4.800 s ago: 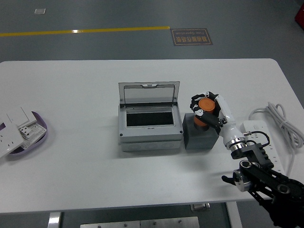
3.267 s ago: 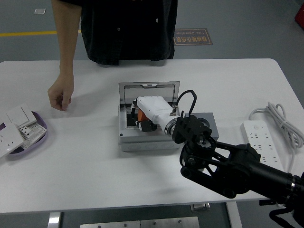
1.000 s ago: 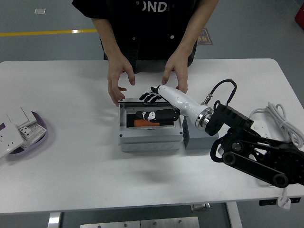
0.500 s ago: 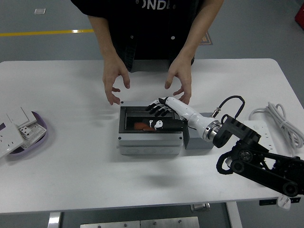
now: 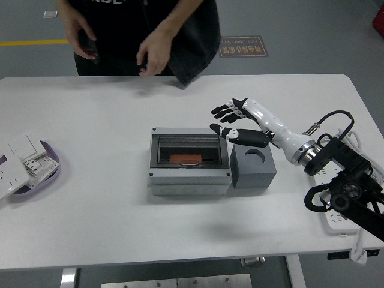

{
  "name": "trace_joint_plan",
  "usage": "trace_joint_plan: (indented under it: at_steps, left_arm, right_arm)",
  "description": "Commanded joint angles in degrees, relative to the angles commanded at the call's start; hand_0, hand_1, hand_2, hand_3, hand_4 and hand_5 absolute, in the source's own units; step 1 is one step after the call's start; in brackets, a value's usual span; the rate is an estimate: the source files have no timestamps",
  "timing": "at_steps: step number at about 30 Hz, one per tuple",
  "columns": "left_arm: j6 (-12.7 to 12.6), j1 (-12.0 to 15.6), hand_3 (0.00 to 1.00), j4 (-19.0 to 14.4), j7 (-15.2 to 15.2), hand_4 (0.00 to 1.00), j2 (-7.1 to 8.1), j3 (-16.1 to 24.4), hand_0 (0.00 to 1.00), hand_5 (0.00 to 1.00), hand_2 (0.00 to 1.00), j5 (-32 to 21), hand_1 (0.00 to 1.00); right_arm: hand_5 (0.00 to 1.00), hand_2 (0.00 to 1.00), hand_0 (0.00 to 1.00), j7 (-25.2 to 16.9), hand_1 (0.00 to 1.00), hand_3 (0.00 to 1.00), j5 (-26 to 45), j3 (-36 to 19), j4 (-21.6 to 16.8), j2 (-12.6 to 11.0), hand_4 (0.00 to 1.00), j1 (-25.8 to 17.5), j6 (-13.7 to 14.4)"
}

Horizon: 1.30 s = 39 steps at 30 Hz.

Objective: Pick up the cylinder from the cube,place it in the box,flap close box

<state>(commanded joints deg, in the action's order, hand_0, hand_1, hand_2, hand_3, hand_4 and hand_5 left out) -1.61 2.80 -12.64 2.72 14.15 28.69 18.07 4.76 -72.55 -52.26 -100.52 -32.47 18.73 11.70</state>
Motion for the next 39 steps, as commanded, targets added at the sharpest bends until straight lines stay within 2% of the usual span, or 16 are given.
trace_joint_plan:
  at_steps: [4,7,12,15,16,17,20,28,35,39]
  left_arm:
    - [0.01,0.24,0.64,-0.02,0.0,0.702,-0.3,0.07,0.592,0.217,0.625,-0.02,0.629]
    - [0.01,0.18,0.64,-0.11,-0.02,0.702,-0.4,0.36,0.592,0.217,0.625,0.27,0.629]
    - [-0.01,0.07,0.64,-0.19,-0.03,0.702,-0.37,0.67,0.592,0.218,0.625,0.69,0.628]
    - [-0.01,0.11,0.64,-0.2,-0.01,0.702,-0.37,0.7,0.592,0.218,0.625,0.8,0.628]
    - [-0.01,0.11,0.64,-0.19,0.0,0.702,-0.36,0.65,0.592,0.217,0.625,0.81,0.629]
    - [-0.01,0.1,0.64,-0.18,0.0,0.702,-0.35,0.61,0.592,0.217,0.625,0.81,0.629]
    - [0.0,-0.02,0.64,-0.17,0.01,0.702,-0.29,0.42,0.592,0.217,0.625,0.89,0.629]
    - [0.01,-0.39,0.639,-0.21,-0.02,0.703,0.12,-0.12,0.592,0.217,0.625,1.09,0.629]
    - [0.0,-0.28,0.64,-0.2,-0.02,0.703,0.47,-0.45,0.592,0.217,0.624,1.11,0.628]
    - [0.0,-0.36,0.64,-0.29,-0.05,0.703,0.39,-0.12,0.592,0.218,0.625,1.4,0.628]
  right_arm:
    - [0.494,0.66,0.643,-4.63,0.621,0.662,6.06,-8.8,4.01,3.58,0.75,-4.37,-0.45]
    - [0.494,0.66,0.643,-8.73,0.621,0.662,11.94,-14.31,8.05,5.96,0.75,-5.69,-1.11]
    - [0.461,0.648,0.643,-15.31,0.624,0.661,21.74,-20.47,14.83,6.96,0.734,-6.05,-1.82]
    - [0.461,0.648,0.643,-17.96,0.624,0.661,26.35,-21.34,18.03,7.23,0.734,-6.08,-2.04]
    - [0.403,0.606,0.662,-18.42,0.615,0.652,27.77,-21.37,18.79,7.37,0.748,-6.01,-2.06]
    - [0.403,0.606,0.662,-18.69,0.615,0.652,29.03,-21.33,19.31,7.49,0.748,-5.89,-2.08]
    - [0.403,0.606,0.662,-18.94,0.615,0.652,31.3,-20.75,20.05,7.66,0.748,-5.25,-2.09]
    - [0.395,0.599,0.67,-18.96,0.613,0.648,32.03,-19.07,20.16,7.67,0.759,-4.5,-2.1]
    - [0.407,0.594,0.67,-19.05,0.613,0.647,32.5,-18.82,16.89,8.62,0.769,-5.03,-1.89]
    - [0.387,0.593,0.668,-18.78,0.606,0.649,32.04,-18.23,16.27,8.67,0.776,-5.04,-1.8]
